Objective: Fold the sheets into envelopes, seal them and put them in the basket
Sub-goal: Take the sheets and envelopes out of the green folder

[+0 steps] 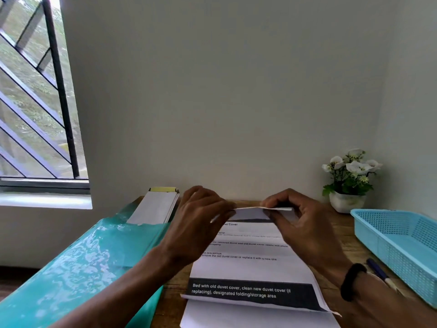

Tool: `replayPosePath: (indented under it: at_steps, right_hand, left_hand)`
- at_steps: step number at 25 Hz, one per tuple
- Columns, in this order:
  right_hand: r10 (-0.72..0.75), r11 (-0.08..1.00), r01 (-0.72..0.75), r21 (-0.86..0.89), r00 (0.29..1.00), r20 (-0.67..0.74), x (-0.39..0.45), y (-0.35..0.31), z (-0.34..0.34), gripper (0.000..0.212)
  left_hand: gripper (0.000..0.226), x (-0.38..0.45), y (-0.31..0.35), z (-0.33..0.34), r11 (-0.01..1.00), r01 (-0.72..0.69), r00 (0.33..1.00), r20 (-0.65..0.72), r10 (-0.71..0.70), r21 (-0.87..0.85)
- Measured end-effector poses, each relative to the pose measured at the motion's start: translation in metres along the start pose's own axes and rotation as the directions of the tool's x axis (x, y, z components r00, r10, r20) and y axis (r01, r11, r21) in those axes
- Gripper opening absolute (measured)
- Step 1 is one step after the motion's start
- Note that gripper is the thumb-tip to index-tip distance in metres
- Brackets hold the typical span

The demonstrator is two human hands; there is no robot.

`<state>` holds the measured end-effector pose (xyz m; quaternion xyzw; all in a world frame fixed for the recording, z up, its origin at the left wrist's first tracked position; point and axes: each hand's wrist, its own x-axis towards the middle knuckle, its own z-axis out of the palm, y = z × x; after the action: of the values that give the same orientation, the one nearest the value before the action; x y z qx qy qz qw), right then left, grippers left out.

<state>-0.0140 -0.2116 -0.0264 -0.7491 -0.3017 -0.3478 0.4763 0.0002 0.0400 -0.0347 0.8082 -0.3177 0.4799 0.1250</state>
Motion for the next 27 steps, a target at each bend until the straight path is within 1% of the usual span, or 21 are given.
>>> replayPosePath:
  at_steps: [1,2,3,4,5,7,10,12,14,15,16,17,18,19,20,21,22,23,24,25,27]
  right_hand:
    - [-0.073,0.992,0.076,-0.105,0.997,0.036,-0.002,-0.001,0.001,0.015]
    - [-0.176,0.944,0.191,-0.267,0.981,0.08,-0.004,0.0,0.002,0.015]
    - [-0.276,0.846,0.313,-0.431,0.95,0.148,-0.004,0.001,0.002,0.015]
    - [-0.333,0.738,0.394,-0.547,0.919,0.212,-0.005,0.002,0.004,0.017]
    - [-0.346,0.659,0.432,-0.616,0.901,0.262,-0.005,0.0,0.006,0.019]
    - [-0.347,0.583,0.464,-0.667,0.885,0.312,-0.007,-0.004,0.011,0.023]
    - [-0.368,0.559,0.479,-0.676,0.875,0.315,-0.007,-0.005,0.01,0.026]
    - [-0.378,0.567,0.475,-0.673,0.876,0.301,-0.005,-0.004,0.005,0.02]
    - [-0.365,0.582,0.461,-0.67,0.884,0.291,-0.001,-0.004,0.001,0.018]
    - [-0.35,0.605,0.447,-0.66,0.893,0.284,0.0,-0.004,-0.001,0.017]
    - [-0.314,0.648,0.411,-0.642,0.911,0.266,0.002,-0.003,-0.002,0.015]
    - [-0.252,0.718,0.34,-0.607,0.94,0.229,0.002,-0.001,-0.004,0.012]
    - [-0.173,0.805,0.233,-0.546,0.972,0.161,0.003,0.003,-0.006,0.012]
    - [-0.07,0.878,0.101,-0.467,0.994,0.084,0.004,0.007,-0.008,0.016]
    - [0.036,0.928,-0.027,-0.372,0.999,0.018,0.005,0.014,-0.01,0.022]
    - [0.134,0.948,-0.136,-0.288,0.991,-0.025,0.006,0.019,-0.011,0.026]
    - [0.206,0.951,-0.211,-0.226,0.977,-0.049,0.007,0.024,-0.012,0.029]
    - [0.246,0.944,-0.251,-0.213,0.968,-0.052,0.007,0.027,-0.013,0.03]
    - [0.258,0.933,-0.259,-0.248,0.965,-0.037,0.006,0.028,-0.013,0.028]
    - [0.249,0.919,-0.238,-0.315,0.969,-0.008,0.005,0.029,-0.011,0.026]
    - [0.225,0.886,-0.165,-0.433,0.97,0.09,-0.002,0.033,-0.005,0.024]
  left_hand:
    - [0.02,0.0,0.002,0.001,1.0,-0.028,0.999,-0.015,0.028,0.012]
    - [0.018,-0.001,0.005,0.001,0.999,-0.046,0.999,-0.028,0.047,0.029]
    - [0.017,-0.002,0.007,0.001,0.996,-0.066,0.997,-0.038,0.068,0.063]
    - [0.019,-0.003,0.009,0.001,0.989,-0.095,0.994,-0.045,0.1,0.109]
    - [0.022,-0.004,0.012,0.0,0.981,-0.128,0.99,-0.047,0.136,0.148]
    - [0.026,-0.004,0.02,0.001,0.965,-0.176,0.98,-0.06,0.19,0.193]
    - [0.014,0.0,0.025,0.002,0.964,-0.189,0.977,-0.06,0.203,0.185]
    - [0.011,0.001,0.016,-0.001,0.962,-0.184,0.982,-0.008,0.19,0.202]
    - [0.013,0.002,0.001,-0.003,0.959,-0.157,0.987,0.056,0.148,0.234]
    - [0.016,0.002,-0.006,-0.004,0.968,-0.113,0.992,0.086,0.096,0.222]
    - [0.021,0.0,-0.016,-0.003,0.986,-0.032,0.994,0.109,0.015,0.164]
    - [0.026,-0.001,-0.022,-0.004,0.995,0.092,0.984,0.146,-0.098,0.048]
    - [0.029,-0.002,-0.025,-0.006,0.961,0.255,0.95,0.215,-0.227,-0.111]
    - [0.033,-0.003,-0.027,-0.007,0.87,0.423,0.89,0.293,-0.348,-0.253]
    - [0.036,-0.002,-0.028,-0.008,0.748,0.57,0.812,0.374,-0.448,-0.341]
    - [0.033,-0.002,-0.028,-0.009,0.613,0.675,0.735,0.449,-0.508,-0.411]
    - [0.031,0.0,-0.026,-0.01,0.482,0.746,0.666,0.513,-0.542,-0.461]
    - [0.036,0.001,-0.024,-0.01,0.384,0.783,0.62,0.556,-0.554,-0.49]
    - [0.043,0.002,-0.022,-0.01,0.345,0.81,0.584,0.587,-0.561,-0.475]
    - [0.049,0.003,-0.019,-0.011,0.357,0.833,0.552,0.612,-0.565,-0.422]
    - [0.055,0.003,-0.012,-0.007,0.454,0.852,0.51,0.607,-0.61,-0.26]
